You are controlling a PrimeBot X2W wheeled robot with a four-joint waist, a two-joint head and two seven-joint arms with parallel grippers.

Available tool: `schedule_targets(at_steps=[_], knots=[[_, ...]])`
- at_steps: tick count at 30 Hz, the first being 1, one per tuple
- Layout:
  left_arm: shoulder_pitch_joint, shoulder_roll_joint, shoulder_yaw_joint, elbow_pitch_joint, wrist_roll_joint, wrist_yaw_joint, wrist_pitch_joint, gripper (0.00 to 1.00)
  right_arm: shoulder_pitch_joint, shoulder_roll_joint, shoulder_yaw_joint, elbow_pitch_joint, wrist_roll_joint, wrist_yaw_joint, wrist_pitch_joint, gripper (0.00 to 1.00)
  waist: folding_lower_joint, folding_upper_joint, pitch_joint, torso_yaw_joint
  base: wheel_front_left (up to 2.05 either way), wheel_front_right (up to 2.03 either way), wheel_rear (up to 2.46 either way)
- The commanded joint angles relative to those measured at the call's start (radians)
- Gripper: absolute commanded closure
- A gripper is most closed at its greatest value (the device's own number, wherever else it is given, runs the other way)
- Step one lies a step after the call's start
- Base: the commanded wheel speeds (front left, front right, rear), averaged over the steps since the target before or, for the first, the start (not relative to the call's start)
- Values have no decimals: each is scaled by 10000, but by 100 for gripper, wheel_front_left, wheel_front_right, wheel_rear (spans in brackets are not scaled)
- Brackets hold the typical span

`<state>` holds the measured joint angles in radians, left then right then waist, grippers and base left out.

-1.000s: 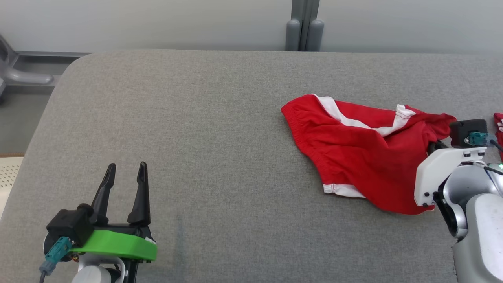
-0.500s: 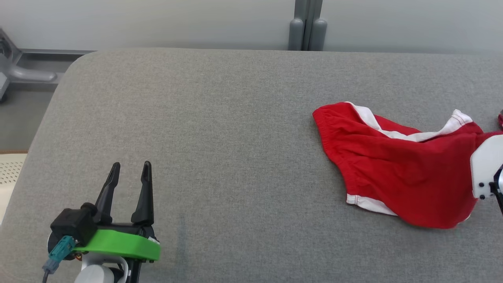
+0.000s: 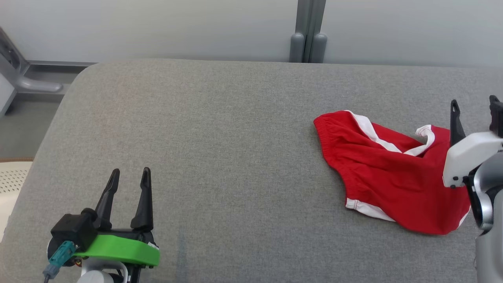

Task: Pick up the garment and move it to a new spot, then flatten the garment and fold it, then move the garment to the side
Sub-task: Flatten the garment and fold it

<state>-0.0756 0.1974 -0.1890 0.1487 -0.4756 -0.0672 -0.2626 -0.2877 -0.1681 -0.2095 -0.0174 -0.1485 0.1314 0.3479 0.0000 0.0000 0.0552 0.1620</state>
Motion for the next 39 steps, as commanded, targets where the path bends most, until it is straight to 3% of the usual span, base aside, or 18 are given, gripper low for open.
schedule_targets(at_steps=[1,7,15,28,39], knots=[[154,27,37,-26,31,51,-24,0,366,210,-102,-173,150,-17,-432,0,0,0,-74,-61,0,0,0],[292,38,83,-62,70,45,-24,0,1562,849,-398,-345,666,-16,-2140,0,0,0,-222,-265,0,0,0],[492,-33,276,-136,127,70,-24,0,2681,1038,376,221,1412,-17,-3809,0,0,0,-368,-621,0,0,0],[527,-193,245,-38,229,-60,-19,0,2571,1017,1060,732,1636,-16,-4115,0,0,0,-362,-1177,0,0,0],[-906,-813,-1906,1408,74,-566,884,0,2157,940,1513,714,1695,-16,-4015,0,0,0,175,-2401,0,0,0]])
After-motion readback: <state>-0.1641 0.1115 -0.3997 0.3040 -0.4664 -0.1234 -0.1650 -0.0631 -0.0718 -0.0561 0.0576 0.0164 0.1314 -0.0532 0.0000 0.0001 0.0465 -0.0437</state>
